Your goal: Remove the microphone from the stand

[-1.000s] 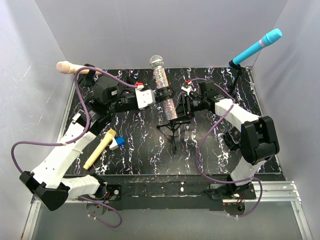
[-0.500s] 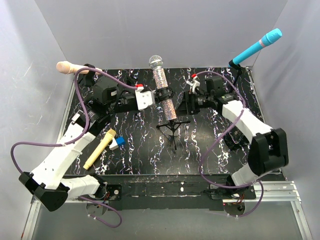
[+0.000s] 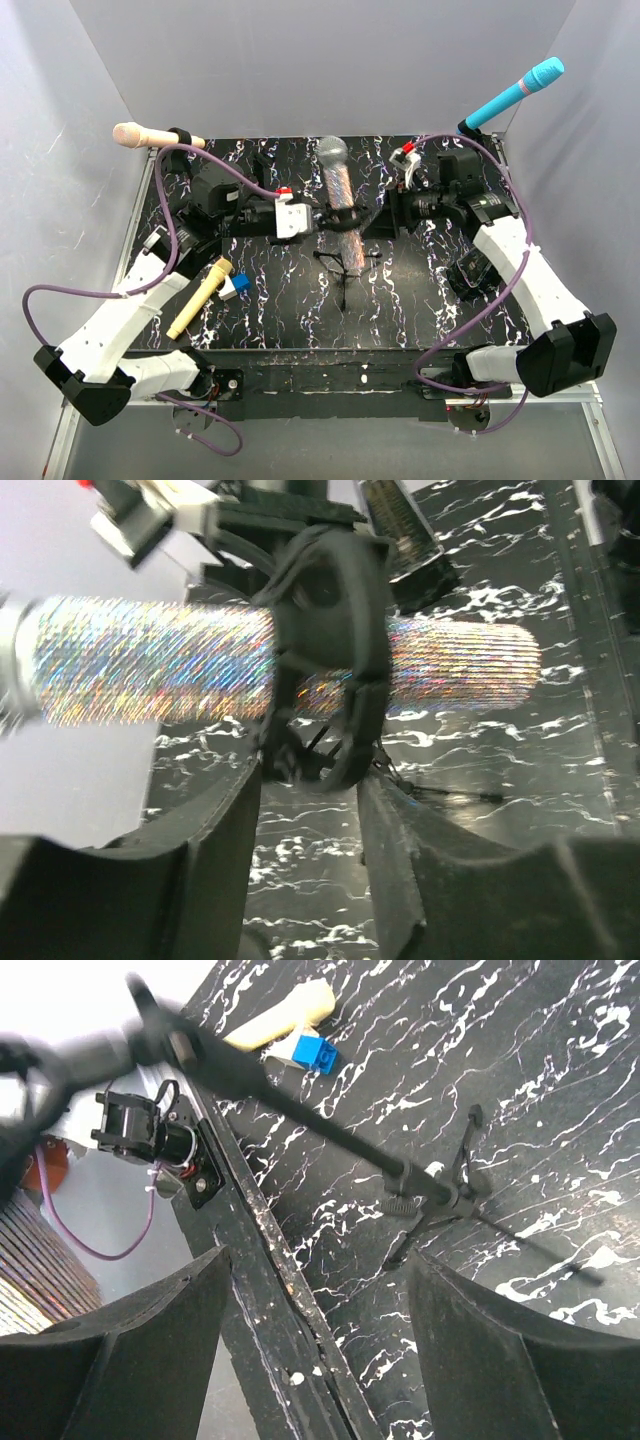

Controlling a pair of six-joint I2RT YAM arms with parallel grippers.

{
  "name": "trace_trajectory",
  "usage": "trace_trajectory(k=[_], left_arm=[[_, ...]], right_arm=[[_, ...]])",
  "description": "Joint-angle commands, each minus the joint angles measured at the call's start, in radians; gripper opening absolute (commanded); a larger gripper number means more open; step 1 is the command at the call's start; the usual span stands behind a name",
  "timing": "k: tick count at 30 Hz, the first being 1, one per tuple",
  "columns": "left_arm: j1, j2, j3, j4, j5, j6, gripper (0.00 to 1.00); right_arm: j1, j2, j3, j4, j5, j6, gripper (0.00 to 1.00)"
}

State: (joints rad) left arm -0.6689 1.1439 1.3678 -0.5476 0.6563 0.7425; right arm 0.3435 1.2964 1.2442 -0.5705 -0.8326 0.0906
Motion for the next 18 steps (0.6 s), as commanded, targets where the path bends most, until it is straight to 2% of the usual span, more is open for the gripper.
trace_trajectory(k=[1, 8, 11, 13, 16, 18], left_arm=[[-0.014, 0.000, 0.037, -0.069, 0.046, 0.011, 0.48], [-0.014, 0.016, 0.079, -0.135, -0.003, -0.015, 0.60], [-0.015, 0.019, 0.118, -0.159, -0.078, -0.099, 0.69], [-0.014, 0.042, 0.190, -0.218, -0.116, -0.146, 0.75], [-0.012, 0.112, 0.331, -0.383, -0.132, -0.143, 0.79], [-0.008, 0.145, 0.402, -0.439, -0.159, -0.156, 0.82]], right_arm=[[-0.014, -0.075, 0.113, -0.069, -0.022, -0.054, 0.77], [-0.018, -0.183, 0.156, -0.069, -0.013, -0.051, 0.79], [-0.021, -0.216, 0.159, -0.094, 0.012, -0.043, 0.80], [-0.023, -0.235, 0.161, -0.103, 0.029, -0.045, 0.81], [-0.029, -0.249, 0.159, -0.095, 0.061, -0.040, 0.82], [-0.034, -0.250, 0.165, -0.085, 0.047, -0.032, 0.82]])
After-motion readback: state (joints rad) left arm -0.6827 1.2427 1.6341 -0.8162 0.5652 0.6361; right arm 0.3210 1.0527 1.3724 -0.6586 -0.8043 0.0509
